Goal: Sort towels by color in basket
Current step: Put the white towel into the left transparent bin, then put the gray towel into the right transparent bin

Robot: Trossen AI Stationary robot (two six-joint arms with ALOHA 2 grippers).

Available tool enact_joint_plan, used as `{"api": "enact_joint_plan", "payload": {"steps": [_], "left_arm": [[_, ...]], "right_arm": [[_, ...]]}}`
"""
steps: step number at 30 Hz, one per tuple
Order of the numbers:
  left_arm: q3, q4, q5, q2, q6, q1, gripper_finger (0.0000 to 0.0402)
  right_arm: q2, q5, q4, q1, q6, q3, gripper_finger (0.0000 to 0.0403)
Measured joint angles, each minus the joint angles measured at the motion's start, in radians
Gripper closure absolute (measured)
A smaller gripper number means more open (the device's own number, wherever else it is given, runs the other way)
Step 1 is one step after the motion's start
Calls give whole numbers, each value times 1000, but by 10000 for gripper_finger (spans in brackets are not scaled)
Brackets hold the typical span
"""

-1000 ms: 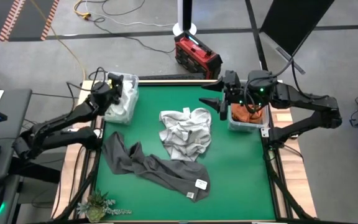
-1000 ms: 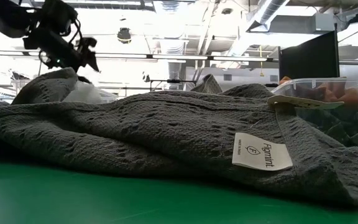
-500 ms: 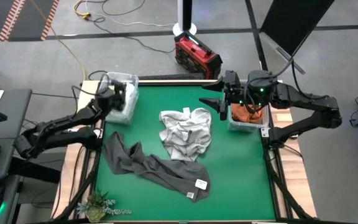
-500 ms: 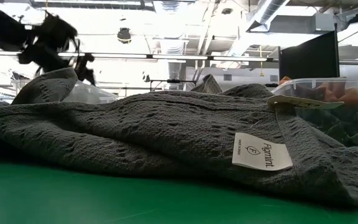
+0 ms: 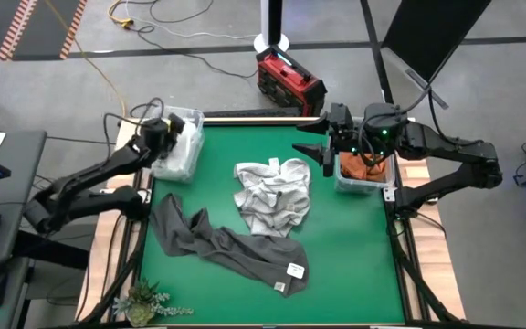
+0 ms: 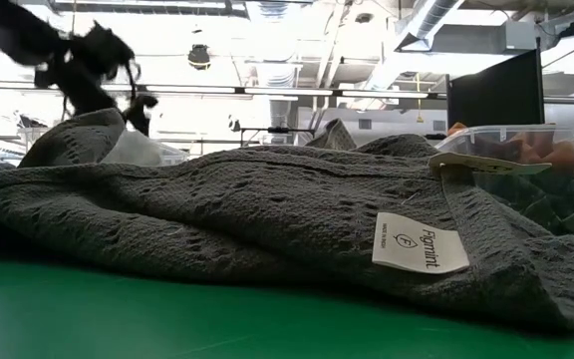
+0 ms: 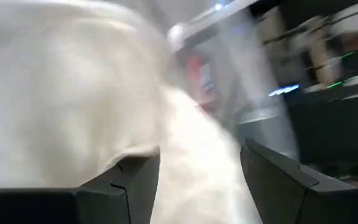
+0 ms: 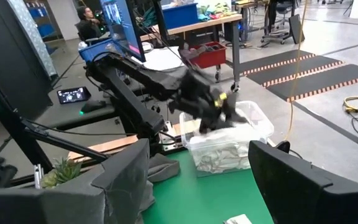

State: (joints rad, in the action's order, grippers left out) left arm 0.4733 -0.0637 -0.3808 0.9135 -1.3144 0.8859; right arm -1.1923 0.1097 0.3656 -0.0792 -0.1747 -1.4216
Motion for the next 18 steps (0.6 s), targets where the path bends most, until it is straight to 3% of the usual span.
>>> {"api": "enact_joint_plan", "payload": {"steps": [5, 8, 12, 18], "left_arm": [[-31, 3, 245, 82, 28, 94, 188], [0, 89, 324, 68, 63, 96, 188], [117, 123, 252, -10, 164, 67, 188], [355, -95, 75, -80, 455, 30, 188]], "right_arm": [[0, -2, 0, -1, 10, 0, 100], [0, -3, -1, -1, 10, 0, 100], [0, -3, -1, 0, 7, 0, 100], [0, -6, -4, -3, 32, 0, 100]]}}
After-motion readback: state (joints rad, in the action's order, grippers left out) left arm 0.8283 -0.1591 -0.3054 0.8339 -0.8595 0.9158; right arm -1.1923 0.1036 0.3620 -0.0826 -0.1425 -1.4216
